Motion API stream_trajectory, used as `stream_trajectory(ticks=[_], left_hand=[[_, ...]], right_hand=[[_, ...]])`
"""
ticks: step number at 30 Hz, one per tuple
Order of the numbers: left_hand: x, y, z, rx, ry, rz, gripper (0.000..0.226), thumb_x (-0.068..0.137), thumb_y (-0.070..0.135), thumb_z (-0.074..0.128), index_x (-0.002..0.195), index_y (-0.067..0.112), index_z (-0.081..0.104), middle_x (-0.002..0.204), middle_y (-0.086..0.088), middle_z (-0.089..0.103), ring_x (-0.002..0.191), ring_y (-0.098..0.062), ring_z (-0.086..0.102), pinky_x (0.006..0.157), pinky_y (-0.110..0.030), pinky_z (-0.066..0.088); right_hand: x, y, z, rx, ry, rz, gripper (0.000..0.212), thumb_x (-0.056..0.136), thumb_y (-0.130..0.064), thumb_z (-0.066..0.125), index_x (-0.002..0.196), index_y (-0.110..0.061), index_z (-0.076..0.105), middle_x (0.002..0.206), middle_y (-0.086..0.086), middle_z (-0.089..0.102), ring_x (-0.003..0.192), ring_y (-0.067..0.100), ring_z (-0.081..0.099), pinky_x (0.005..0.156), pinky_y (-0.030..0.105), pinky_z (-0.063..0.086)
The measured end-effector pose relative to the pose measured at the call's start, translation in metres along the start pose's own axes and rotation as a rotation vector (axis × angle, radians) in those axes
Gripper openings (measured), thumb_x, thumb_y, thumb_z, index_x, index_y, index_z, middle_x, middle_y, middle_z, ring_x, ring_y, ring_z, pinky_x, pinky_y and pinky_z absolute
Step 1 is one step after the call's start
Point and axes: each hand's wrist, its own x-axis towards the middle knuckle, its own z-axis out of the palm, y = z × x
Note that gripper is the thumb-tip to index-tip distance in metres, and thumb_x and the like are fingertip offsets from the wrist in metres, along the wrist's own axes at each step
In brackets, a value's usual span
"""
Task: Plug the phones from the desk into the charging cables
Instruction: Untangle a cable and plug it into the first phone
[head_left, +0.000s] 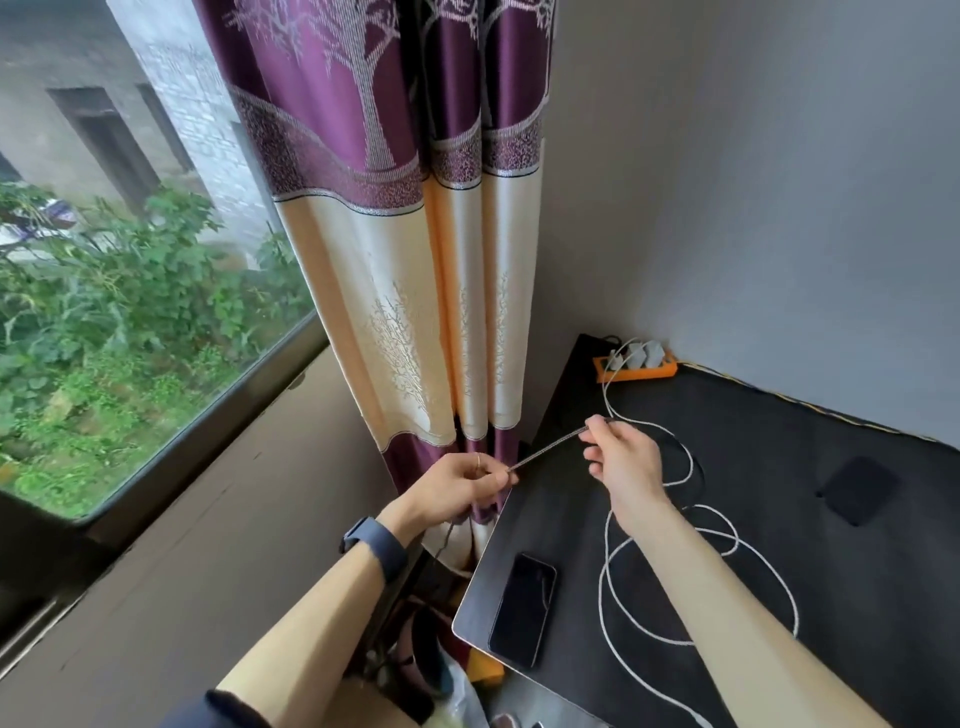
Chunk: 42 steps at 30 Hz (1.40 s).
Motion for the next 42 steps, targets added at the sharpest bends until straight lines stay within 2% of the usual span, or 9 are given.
stream_trajectory(ticks=[5, 12, 18, 22, 26, 29, 31, 36, 42], left_hand=[[0.002, 0.002, -0.007, 0.051, 0.021, -0.002, 0.015, 0.097, 0.022, 0.061, 0.093, 0.017, 0.074, 0.074, -0.008, 0.066, 0.067, -0.019, 0.060, 0.075, -0.041, 0.041], [0.016, 0.044, 0.017, 0.231, -0.075, 0.149, 0.010, 0.095, 0.025, 0.064, 0.093, 0.020, 0.072, 0.072, 0.007, 0.073, 0.063, -0.018, 0.063, 0.066, -0.036, 0.056], [0.011, 0.021, 0.002, 0.102, -0.125, 0.077, 0.015, 0.099, 0.022, 0.058, 0.090, 0.018, 0.070, 0.072, 0.002, 0.065, 0.074, -0.021, 0.063, 0.066, -0.029, 0.051], [0.004, -0.002, -0.015, 0.118, -0.095, 0.019, 0.019, 0.102, 0.021, 0.052, 0.088, 0.015, 0.063, 0.071, -0.002, 0.062, 0.070, -0.025, 0.055, 0.065, -0.037, 0.041], [0.005, 0.013, -0.010, 0.154, -0.087, 0.054, 0.018, 0.102, 0.020, 0.052, 0.088, 0.013, 0.061, 0.067, -0.003, 0.064, 0.058, -0.014, 0.060, 0.063, -0.035, 0.045], [0.011, 0.026, 0.003, 0.198, -0.116, 0.096, 0.017, 0.099, 0.023, 0.057, 0.085, 0.017, 0.064, 0.068, -0.001, 0.070, 0.063, -0.023, 0.061, 0.057, -0.037, 0.048], [0.012, 0.030, 0.009, 0.245, -0.141, 0.092, 0.018, 0.096, 0.027, 0.059, 0.083, 0.017, 0.066, 0.070, -0.001, 0.073, 0.063, -0.023, 0.062, 0.059, -0.040, 0.054], [0.004, 0.017, 0.011, 0.049, -0.126, 0.009, 0.014, 0.098, 0.022, 0.060, 0.088, 0.013, 0.064, 0.075, 0.000, 0.067, 0.058, -0.009, 0.048, 0.048, -0.014, 0.039], [0.006, 0.008, 0.021, -0.022, -0.203, -0.001, 0.014, 0.096, 0.020, 0.063, 0.097, 0.007, 0.060, 0.074, -0.002, 0.069, 0.063, -0.015, 0.061, 0.063, -0.017, 0.047]], right_hand=[[0.029, -0.019, -0.043, 0.145, 0.221, 0.056, 0.016, 0.096, -0.032, 0.064, 0.090, -0.017, 0.070, 0.109, 0.009, 0.075, 0.068, 0.010, 0.053, 0.058, 0.024, 0.043], [-0.018, 0.018, 0.003, -0.022, -0.189, 0.120, 0.020, 0.093, -0.034, 0.068, 0.099, -0.018, 0.076, 0.098, -0.001, 0.076, 0.074, 0.013, 0.062, 0.057, 0.023, 0.045], [0.003, -0.005, -0.022, 0.195, 0.027, 0.006, 0.015, 0.096, -0.015, 0.066, 0.087, -0.004, 0.072, 0.073, 0.006, 0.064, 0.062, 0.011, 0.057, 0.056, 0.019, 0.050], [0.030, -0.031, -0.056, 0.474, 0.238, 0.086, 0.015, 0.096, -0.013, 0.066, 0.082, -0.006, 0.066, 0.080, 0.006, 0.062, 0.057, 0.008, 0.058, 0.058, 0.019, 0.052], [0.011, -0.006, -0.033, 0.201, -0.060, 0.229, 0.028, 0.095, -0.037, 0.066, 0.108, -0.012, 0.068, 0.102, 0.000, 0.072, 0.091, 0.011, 0.066, 0.076, 0.025, 0.050], [-0.019, 0.022, 0.005, 0.051, -0.234, 0.230, 0.026, 0.093, -0.033, 0.069, 0.110, -0.013, 0.072, 0.101, -0.001, 0.075, 0.083, 0.012, 0.065, 0.065, 0.022, 0.046], [-0.028, 0.032, 0.017, 0.007, -0.196, 0.166, 0.020, 0.094, -0.023, 0.068, 0.104, -0.008, 0.075, 0.090, 0.000, 0.072, 0.075, 0.009, 0.061, 0.061, 0.021, 0.044], [-0.009, 0.018, -0.003, 0.050, -0.066, 0.065, 0.015, 0.092, -0.016, 0.071, 0.079, -0.013, 0.077, 0.079, 0.005, 0.070, 0.072, 0.011, 0.060, 0.063, 0.023, 0.047], [0.019, -0.007, -0.025, 0.168, 0.090, 0.035, 0.010, 0.094, -0.016, 0.069, 0.090, -0.008, 0.073, 0.079, 0.003, 0.066, 0.067, 0.009, 0.059, 0.063, 0.023, 0.048]])
